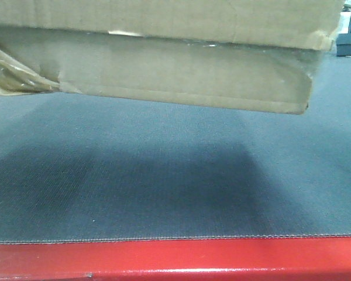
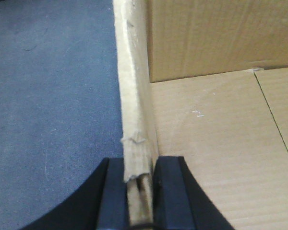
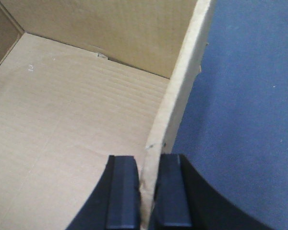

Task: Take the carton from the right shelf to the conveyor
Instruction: 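Lower the carton onto the grey conveyor belt with both grippers, then open both grippers and release the carton's side walls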

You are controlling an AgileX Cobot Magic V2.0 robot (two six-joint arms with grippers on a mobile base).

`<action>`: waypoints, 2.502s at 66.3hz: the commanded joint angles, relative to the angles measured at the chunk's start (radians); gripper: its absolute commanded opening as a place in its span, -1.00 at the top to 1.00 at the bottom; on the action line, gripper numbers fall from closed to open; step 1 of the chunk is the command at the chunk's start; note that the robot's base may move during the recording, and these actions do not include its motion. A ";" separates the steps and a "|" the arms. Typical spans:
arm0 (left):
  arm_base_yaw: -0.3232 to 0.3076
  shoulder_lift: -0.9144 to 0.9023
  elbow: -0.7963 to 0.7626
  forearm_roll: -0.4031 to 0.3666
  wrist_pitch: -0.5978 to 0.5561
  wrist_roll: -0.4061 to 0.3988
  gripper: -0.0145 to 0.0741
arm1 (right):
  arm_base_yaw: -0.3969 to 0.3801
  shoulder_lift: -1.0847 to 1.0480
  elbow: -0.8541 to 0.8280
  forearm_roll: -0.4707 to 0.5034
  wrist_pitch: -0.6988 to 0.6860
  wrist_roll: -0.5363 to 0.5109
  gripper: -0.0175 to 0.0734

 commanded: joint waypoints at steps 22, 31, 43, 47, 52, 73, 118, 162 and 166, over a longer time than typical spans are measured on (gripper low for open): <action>0.011 -0.013 -0.004 0.147 0.015 0.007 0.69 | -0.009 -0.019 -0.003 -0.062 0.012 -0.023 0.77; 0.011 -0.013 -0.004 0.143 0.014 0.007 0.69 | -0.009 -0.019 -0.003 -0.062 -0.004 -0.023 0.77; 0.011 -0.013 -0.004 0.089 0.016 0.007 0.69 | -0.009 -0.019 -0.003 -0.055 -0.056 -0.023 0.77; 0.011 -0.010 -0.004 0.048 0.000 0.001 0.69 | -0.009 -0.019 -0.003 -0.050 -0.056 -0.023 0.77; 0.013 -0.001 -0.004 -0.035 -0.026 -0.018 0.69 | -0.009 -0.017 -0.007 -0.050 -0.056 -0.023 0.77; 0.013 0.109 0.045 -0.180 -0.245 -0.059 0.69 | -0.013 0.137 -0.111 -0.086 -0.085 -0.023 0.77; 0.097 0.336 0.094 -0.162 -0.365 -0.130 0.19 | -0.017 0.456 -0.113 -0.152 -0.221 -0.023 0.22; 0.144 0.180 -0.010 -0.153 -0.150 -0.074 0.08 | -0.113 0.262 -0.150 -0.152 -0.108 -0.023 0.15; 0.174 0.156 0.003 -0.153 -0.148 -0.067 0.43 | -0.155 0.242 -0.148 -0.152 -0.085 -0.023 0.49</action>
